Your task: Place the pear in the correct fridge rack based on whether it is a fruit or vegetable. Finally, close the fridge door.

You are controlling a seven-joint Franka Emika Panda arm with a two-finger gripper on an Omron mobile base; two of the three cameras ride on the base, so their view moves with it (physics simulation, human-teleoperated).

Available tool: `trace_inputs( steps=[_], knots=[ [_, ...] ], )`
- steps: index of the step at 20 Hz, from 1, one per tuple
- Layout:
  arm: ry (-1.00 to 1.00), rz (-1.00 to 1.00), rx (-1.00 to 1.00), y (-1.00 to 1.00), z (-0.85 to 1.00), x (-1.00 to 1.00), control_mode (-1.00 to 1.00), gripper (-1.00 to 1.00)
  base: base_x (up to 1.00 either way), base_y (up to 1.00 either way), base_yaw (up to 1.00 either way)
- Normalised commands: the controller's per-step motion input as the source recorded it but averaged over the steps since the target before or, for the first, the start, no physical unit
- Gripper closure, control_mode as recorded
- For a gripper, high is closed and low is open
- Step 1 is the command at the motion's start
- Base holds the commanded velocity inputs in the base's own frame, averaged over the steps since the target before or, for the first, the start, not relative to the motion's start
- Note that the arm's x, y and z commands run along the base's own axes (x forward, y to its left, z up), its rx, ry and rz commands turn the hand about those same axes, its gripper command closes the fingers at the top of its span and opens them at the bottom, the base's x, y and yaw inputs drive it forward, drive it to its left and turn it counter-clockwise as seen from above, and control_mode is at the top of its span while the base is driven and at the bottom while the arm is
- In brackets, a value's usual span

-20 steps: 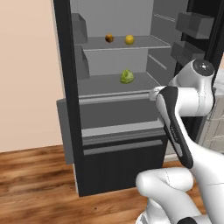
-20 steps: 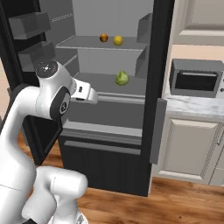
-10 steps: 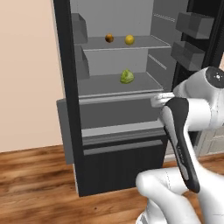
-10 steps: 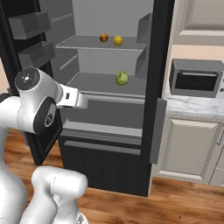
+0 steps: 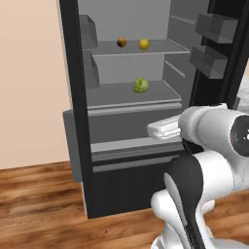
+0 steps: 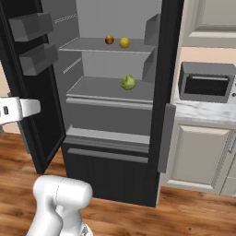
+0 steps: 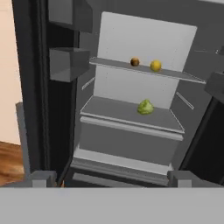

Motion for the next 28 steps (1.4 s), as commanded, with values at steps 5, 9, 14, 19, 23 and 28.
trace_inputs(
  steps=[5, 9, 14, 19, 23, 28],
  knots=[
    [-0.35, 0.0, -0.01, 1.0, 0.0, -0.62, -1.0, -1.0, 0.0, 0.0, 0.0],
    [-0.3, -0.01, 0.0, 1.0, -0.03, -0.48, -1.0, -1.0, 0.0, 0.0, 0.0],
    [-0.25, -0.14, 0.11, 1.0, -0.4, 0.02, -1.0, -1.0, 0.0, 0.0, 0.0],
    [-0.13, -0.28, 0.0, 0.96, -0.23, 0.55, -1.0, -1.0, 0.0, 0.0, 0.0],
    [0.0, -0.33, -0.03, 0.68, -0.17, 0.78, -1.0, -1.0, 0.0, 0.0, 0.0],
    [0.0, -0.19, 0.0, 0.28, -0.37, 0.64, -1.0, -1.0, 0.0, 0.0, 0.0]
  ],
)
